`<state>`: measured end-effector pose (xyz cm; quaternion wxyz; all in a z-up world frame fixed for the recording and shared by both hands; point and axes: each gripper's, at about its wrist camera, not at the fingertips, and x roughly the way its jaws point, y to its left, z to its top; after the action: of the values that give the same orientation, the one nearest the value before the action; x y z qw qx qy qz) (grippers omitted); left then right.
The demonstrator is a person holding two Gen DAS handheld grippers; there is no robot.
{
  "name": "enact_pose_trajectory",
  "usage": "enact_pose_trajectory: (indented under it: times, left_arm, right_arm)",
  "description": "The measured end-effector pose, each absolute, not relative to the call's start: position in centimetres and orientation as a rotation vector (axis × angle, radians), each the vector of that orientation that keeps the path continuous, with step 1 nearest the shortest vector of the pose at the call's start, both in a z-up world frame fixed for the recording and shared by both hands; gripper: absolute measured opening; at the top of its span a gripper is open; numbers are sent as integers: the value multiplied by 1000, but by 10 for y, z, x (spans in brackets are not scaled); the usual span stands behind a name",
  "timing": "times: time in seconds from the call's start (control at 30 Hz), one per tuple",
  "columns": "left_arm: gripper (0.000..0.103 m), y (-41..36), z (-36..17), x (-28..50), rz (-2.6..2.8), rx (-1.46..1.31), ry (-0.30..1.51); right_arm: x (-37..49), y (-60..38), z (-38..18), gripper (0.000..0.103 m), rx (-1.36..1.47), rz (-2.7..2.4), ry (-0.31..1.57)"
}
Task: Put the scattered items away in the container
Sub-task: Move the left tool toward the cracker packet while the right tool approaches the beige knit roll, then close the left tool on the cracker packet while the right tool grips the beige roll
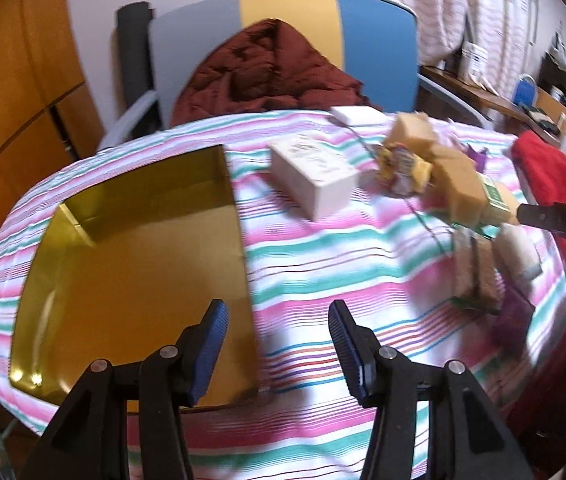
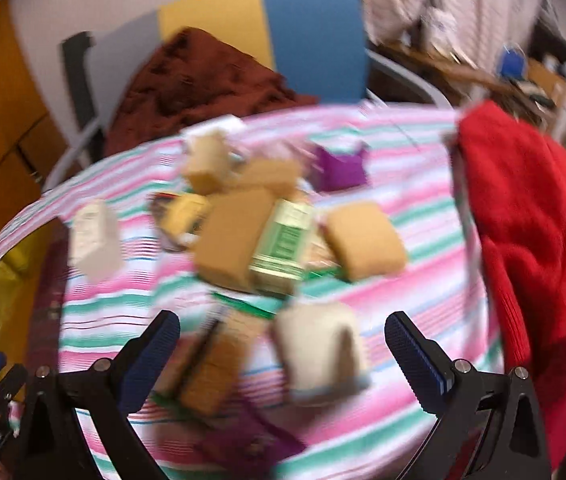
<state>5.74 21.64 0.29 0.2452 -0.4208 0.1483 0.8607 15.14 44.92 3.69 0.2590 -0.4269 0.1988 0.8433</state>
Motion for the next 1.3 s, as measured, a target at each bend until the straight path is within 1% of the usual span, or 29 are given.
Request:
enact_pose_trajectory:
  times: [0.17,0.27,0.33,0.4,0.43,0.5,0.53,0.57,0.6,0.7,0.93,1.07,1.17,1.3]
  left_arm:
    - [53,245,-4,61,2273,-1167,443]
    - [53,258,-5,64,2249,-1150,458]
    - [53,267,-5,66,2223,-1143,458]
    - [53,278,-6,68,2192,-1140,458]
    - [53,283,-6,68,2179,-1134,458]
    - [53,293,-7,69,2160,-1123,467]
    - [53,300,-9,70,2137,-1117,476]
    - [53,305,-12,70,2125,-1116,486]
    - [53,312,-14,70,2105,-1118,500]
    - [53,325,-18,71,2049,-1123,498]
    - [53,352,-17,69,1937,-1156,402]
    - [53,375,-25,72,1862,-1163,434]
    - [53,387,-31,76,1795,-1167,449]
    - [53,401,-46,74,1794,-1174,532]
  right_arm:
    - [148,474,15,103,-1294,2190,675]
    - [144,475,8,101,-1349,2163,685]
    - [142,475,2,91,-1386,2147,686]
    - [141,476,-2,86,-1425,2133,687]
    - [140,476,-5,77,-1441,2132,696]
    - [138,475,-7,65,-1453,2131,691]
    - [139,475,-7,61,-1447,2129,676]
    - [140,475,-6,60,-1438,2134,678]
    - [142,476,-4,57,-1424,2149,705]
    - [150,479,1,56,-1364,2179,764]
    - [169,486,18,56,-1161,2210,844]
    - [177,496,27,56,-1052,2194,877]
    - [181,499,27,57,-1026,2193,911]
    - [180,498,30,57,-1008,2204,903]
